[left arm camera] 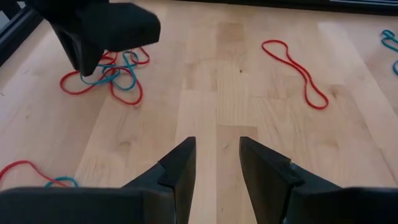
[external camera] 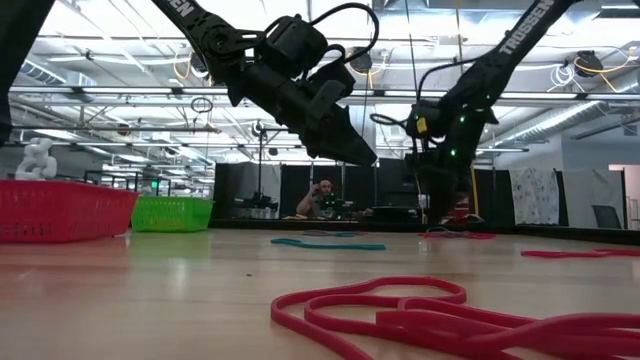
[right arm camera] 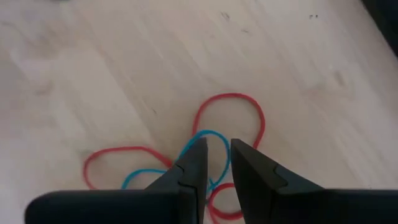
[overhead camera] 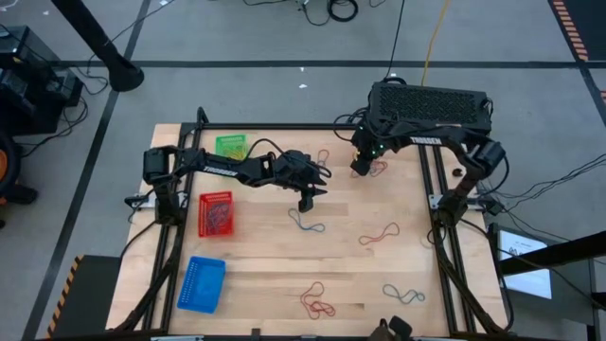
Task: Sort rubber bands into baskets
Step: Put the blue rubber band into the red bin
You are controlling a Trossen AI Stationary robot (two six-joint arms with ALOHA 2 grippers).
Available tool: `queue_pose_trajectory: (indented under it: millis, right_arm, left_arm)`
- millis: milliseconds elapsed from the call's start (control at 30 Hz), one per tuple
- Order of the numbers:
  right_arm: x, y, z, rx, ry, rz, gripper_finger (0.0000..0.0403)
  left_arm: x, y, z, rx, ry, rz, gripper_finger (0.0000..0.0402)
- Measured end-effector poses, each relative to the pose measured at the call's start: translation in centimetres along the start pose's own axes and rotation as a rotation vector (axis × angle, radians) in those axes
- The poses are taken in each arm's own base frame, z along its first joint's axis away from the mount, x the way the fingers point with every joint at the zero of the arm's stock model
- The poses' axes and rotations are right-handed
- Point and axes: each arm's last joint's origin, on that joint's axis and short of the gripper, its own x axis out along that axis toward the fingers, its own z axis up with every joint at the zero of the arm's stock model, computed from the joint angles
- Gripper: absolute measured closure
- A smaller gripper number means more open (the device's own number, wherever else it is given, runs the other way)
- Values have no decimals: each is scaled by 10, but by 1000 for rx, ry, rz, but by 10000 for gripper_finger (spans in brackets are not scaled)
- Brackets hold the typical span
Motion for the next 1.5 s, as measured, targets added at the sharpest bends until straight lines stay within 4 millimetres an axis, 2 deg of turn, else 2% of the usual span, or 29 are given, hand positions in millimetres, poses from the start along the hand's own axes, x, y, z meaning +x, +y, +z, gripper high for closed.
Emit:
queue_pose_trajectory:
  millis: [333,433,533,667,900,1167,1333,1500]
  right_arm:
    - [12,-1,-4,-17,46,6,341]
    - [12,-1,-4,-32,51,15,362]
    - [8,-1,-3,-42,41,15,395]
    - [-3,0,-2,-45,11,12,399]
    - [-42,19,1,-77,-71,27,402]
    - [-109,65,-1,-142,-315,154,402]
    - [-147,94,-14,-168,-421,243,403]
    - [-171,128,-28,-222,-483,370,403]
  left_arm:
    - [0,0,0,-2,4,1,272]
    - [0,0,0,-2,4,1,272]
    - [0,0,0,-2,4,1,272]
    - [0,0,-1,-10,5,1,272]
    - [-2,-13,-3,-40,-12,-38,272]
    - [-13,-40,13,4,-72,-101,272]
    - [-32,-68,20,45,-140,-152,272]
    - [-57,-93,15,56,-286,-191,272]
